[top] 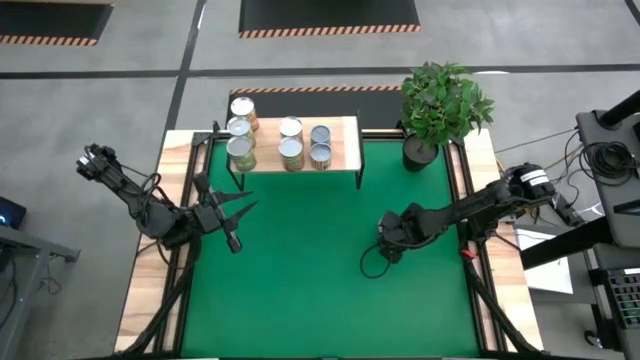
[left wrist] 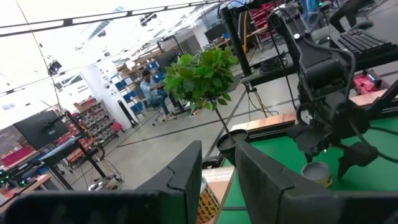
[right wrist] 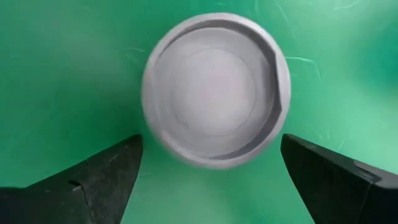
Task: Pick and place cans onto a shelf
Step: Put the mushroom can on the shelf
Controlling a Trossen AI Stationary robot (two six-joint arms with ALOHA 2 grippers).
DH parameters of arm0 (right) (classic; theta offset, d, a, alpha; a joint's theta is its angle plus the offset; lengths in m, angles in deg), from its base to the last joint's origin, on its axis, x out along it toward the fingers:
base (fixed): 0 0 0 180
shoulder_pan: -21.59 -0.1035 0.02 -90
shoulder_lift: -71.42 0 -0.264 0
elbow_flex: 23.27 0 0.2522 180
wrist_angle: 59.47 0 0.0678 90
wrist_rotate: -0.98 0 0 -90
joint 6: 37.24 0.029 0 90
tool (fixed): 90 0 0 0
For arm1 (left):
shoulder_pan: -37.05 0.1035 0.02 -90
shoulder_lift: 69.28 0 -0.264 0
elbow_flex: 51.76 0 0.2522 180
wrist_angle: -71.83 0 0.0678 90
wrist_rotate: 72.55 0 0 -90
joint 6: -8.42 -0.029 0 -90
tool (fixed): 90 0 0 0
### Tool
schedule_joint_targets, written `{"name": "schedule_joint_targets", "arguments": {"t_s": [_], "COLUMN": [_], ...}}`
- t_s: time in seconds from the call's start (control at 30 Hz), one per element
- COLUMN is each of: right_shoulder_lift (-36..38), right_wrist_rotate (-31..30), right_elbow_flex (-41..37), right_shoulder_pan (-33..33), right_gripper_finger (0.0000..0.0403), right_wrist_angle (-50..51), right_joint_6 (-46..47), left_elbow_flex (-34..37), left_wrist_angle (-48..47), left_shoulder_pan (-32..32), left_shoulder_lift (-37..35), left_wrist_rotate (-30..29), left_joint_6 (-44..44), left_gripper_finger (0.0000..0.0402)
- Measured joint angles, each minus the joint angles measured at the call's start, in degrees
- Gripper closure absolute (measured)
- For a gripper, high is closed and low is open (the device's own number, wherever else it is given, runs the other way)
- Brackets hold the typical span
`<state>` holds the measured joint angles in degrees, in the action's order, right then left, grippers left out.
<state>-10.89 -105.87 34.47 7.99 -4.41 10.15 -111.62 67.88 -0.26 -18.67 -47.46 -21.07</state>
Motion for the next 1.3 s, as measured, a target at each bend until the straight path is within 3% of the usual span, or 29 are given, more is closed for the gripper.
{"name": "schedule_joint_targets", "arguments": {"t_s": [0.27, 0.63, 0.97, 1.3], "right_shoulder_lift": [-2.6, -3.0, 2.4, 4.5], "right_wrist_rotate": [-4.3, -6.3, -5.5, -5.7], "right_elbow_flex": [0.0, -0.1, 1.4, 11.0], "right_shoulder_pan": [0.0, 0.1, 0.1, 0.3], "right_gripper_finger": [0.0049, 0.0133, 0.0109, 0.0115], "right_wrist_angle": [-4.4, -9.8, -10.1, -10.1], "right_joint_6": [-1.1, -1.2, -2.5, -9.3], "left_elbow_flex": [0.0, 0.0, 0.0, 0.0], "left_wrist_angle": [0.0, 0.0, 0.0, 0.1], "left_shoulder_pan": [0.0, 0.0, 0.0, 0.0], "left_shoulder_lift": [0.0, 0.0, 0.0, 0.0], "left_wrist_rotate": [0.0, 0.0, 0.0, 0.0], "left_joint_6": [0.0, 0.0, 0.0, 0.0], "left_gripper_finger": [0.0320, 0.0320, 0.0320, 0.0320]}}
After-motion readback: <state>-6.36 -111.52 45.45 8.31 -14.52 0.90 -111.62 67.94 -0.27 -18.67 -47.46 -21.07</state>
